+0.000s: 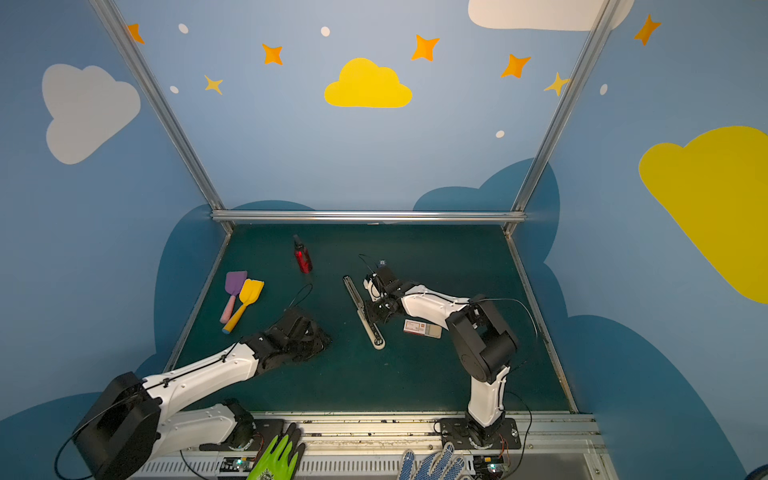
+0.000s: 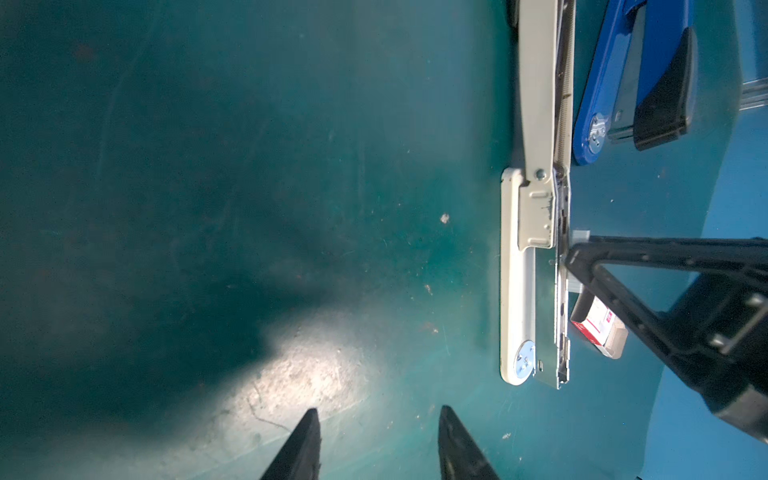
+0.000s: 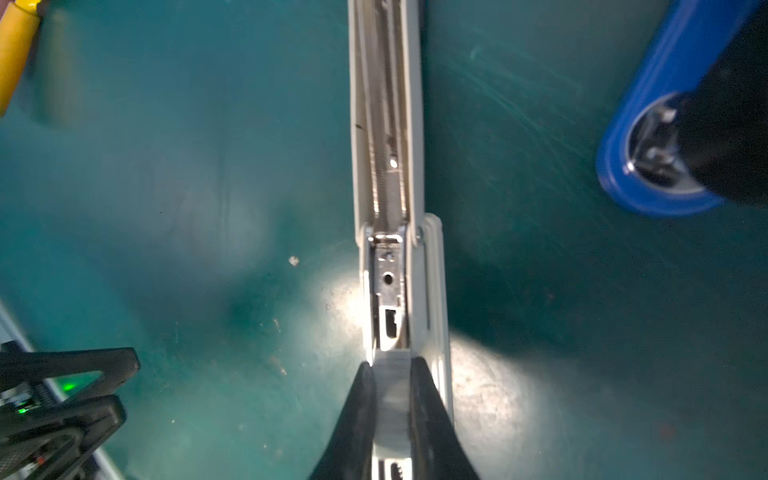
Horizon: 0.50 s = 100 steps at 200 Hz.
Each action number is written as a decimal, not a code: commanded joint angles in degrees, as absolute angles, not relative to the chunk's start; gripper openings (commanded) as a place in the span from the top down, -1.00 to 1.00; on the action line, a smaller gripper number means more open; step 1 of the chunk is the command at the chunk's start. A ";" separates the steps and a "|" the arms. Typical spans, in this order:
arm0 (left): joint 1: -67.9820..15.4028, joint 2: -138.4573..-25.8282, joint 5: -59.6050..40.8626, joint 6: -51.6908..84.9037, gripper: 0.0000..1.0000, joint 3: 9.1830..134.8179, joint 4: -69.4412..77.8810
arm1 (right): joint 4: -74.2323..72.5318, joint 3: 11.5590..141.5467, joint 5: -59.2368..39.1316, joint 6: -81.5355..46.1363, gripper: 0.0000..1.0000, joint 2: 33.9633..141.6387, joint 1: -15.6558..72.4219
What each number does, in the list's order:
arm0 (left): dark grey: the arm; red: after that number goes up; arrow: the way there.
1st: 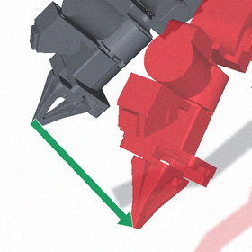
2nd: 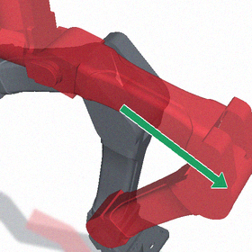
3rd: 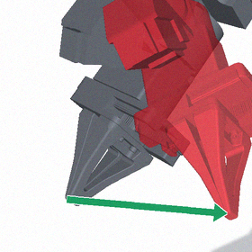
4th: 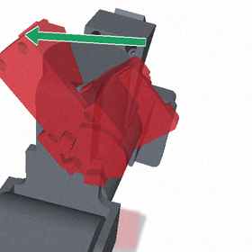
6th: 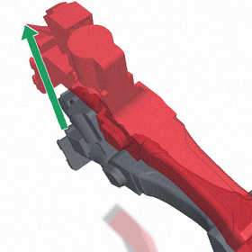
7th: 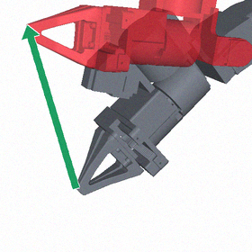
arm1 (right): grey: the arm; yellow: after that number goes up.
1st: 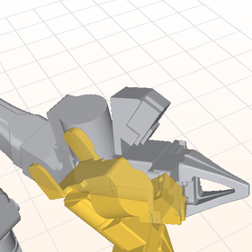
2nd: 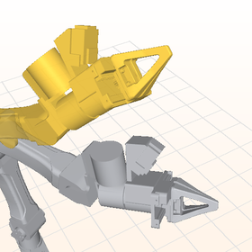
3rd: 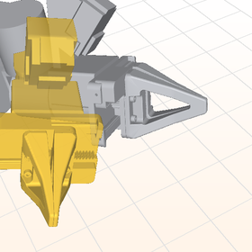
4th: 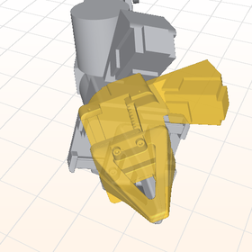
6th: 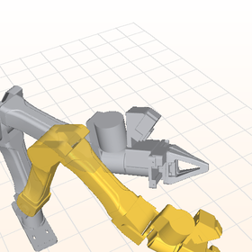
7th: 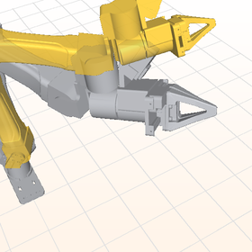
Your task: Load the staples into the stapler
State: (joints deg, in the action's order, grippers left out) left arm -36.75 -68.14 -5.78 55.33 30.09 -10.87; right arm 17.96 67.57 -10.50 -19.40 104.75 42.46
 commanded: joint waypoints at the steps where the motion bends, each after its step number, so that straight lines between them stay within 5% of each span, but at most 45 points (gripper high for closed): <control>1: -36.56 -68.11 -5.80 55.40 0.07 29.58 -10.63 | 18.96 69.20 -4.83 -17.37 0.69 102.57 43.72; 100: -36.52 -67.41 -5.63 55.64 0.07 28.87 -10.99 | 15.38 69.91 -0.62 -16.61 0.68 104.37 46.01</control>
